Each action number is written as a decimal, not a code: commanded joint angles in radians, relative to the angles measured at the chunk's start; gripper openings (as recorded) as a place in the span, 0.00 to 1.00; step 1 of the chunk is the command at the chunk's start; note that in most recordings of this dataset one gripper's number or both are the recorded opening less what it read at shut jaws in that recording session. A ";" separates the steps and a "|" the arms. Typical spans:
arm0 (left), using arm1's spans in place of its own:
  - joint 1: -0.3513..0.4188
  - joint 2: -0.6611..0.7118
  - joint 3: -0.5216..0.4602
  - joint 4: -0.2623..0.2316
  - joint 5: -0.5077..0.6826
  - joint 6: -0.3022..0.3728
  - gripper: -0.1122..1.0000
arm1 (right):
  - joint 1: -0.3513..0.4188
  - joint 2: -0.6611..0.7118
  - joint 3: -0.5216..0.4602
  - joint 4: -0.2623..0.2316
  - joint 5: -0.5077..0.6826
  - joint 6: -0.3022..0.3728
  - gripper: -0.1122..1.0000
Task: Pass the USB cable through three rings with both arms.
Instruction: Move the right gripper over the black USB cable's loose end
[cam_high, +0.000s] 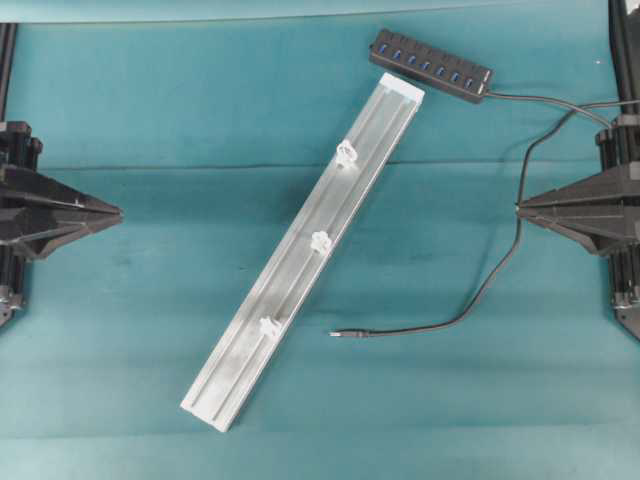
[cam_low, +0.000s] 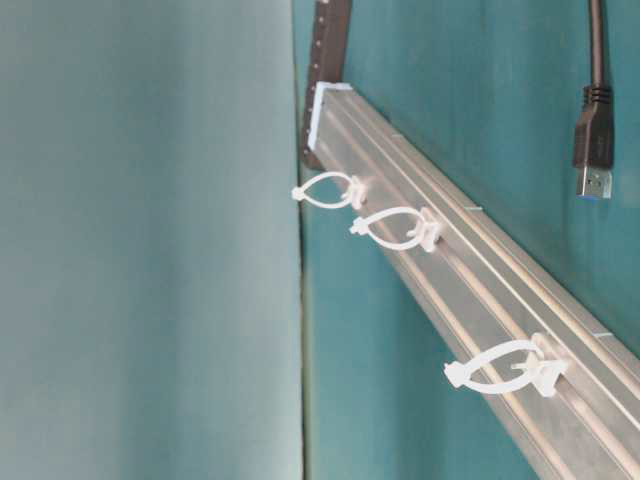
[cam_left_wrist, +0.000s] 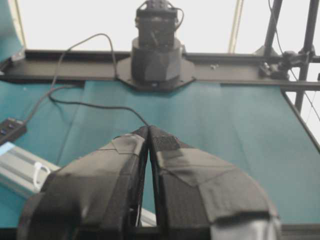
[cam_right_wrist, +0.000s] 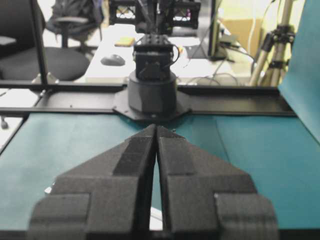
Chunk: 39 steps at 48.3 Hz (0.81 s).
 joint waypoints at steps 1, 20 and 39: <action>-0.009 0.012 -0.038 0.017 -0.003 -0.006 0.23 | 0.011 0.008 -0.020 0.009 -0.009 0.025 0.18; -0.021 0.037 -0.091 0.017 0.054 -0.005 0.09 | 0.008 0.161 -0.156 0.084 0.209 0.138 0.10; -0.021 0.034 -0.100 0.017 0.087 -0.014 0.09 | 0.015 0.430 -0.364 0.083 0.565 0.235 0.10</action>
